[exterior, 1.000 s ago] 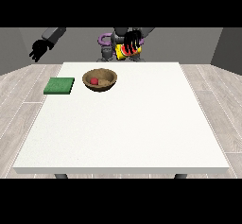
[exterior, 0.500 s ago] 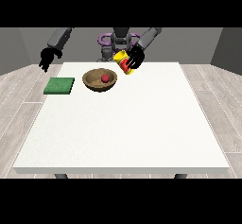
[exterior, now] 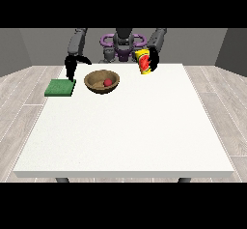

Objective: Pick the cup and pour the ball into the bowl, then pick the bowl and place it on the pad

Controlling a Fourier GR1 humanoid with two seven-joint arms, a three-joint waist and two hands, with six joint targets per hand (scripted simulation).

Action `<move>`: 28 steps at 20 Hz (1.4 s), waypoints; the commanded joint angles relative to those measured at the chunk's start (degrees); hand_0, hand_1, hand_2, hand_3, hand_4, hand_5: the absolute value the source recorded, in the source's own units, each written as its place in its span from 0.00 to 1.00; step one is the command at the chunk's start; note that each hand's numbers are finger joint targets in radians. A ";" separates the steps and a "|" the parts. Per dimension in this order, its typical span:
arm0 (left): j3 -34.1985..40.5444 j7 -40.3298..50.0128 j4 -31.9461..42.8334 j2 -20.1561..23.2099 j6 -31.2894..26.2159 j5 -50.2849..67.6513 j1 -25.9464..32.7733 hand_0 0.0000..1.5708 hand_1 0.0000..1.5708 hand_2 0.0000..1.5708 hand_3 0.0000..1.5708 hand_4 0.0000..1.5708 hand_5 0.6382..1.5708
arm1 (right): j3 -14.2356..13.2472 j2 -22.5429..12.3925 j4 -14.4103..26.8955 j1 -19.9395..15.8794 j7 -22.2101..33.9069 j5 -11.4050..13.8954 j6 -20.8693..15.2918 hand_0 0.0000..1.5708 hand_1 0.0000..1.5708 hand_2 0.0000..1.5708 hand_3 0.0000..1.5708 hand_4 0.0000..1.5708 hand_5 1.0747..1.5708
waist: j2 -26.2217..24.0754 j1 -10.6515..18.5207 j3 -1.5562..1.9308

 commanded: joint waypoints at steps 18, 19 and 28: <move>12.17 -9.08 -4.90 6.53 -15.89 6.78 1.32 0.00 0.00 0.00 0.00 0.58 0.86 | 0.83 2.91 6.30 2.69 -10.36 2.71 -7.40 0.00 0.00 0.00 0.00 0.00 0.99 | 2.78 3.47 0.51; 12.83 -14.63 -2.25 5.90 -15.11 6.43 3.93 0.00 0.00 0.00 0.00 0.58 0.86 | 3.36 6.47 5.55 3.12 -11.16 4.36 -9.53 0.00 0.00 0.00 0.00 0.00 0.99 | 3.11 3.20 0.48; 15.26 -15.32 -4.30 9.17 -17.73 6.70 2.21 0.00 0.00 0.00 0.00 0.57 0.86 | -0.15 8.04 12.17 2.59 -10.01 2.80 -16.84 0.89 0.89 1.00 0.21 0.28 0.72 | 7.20 5.08 0.47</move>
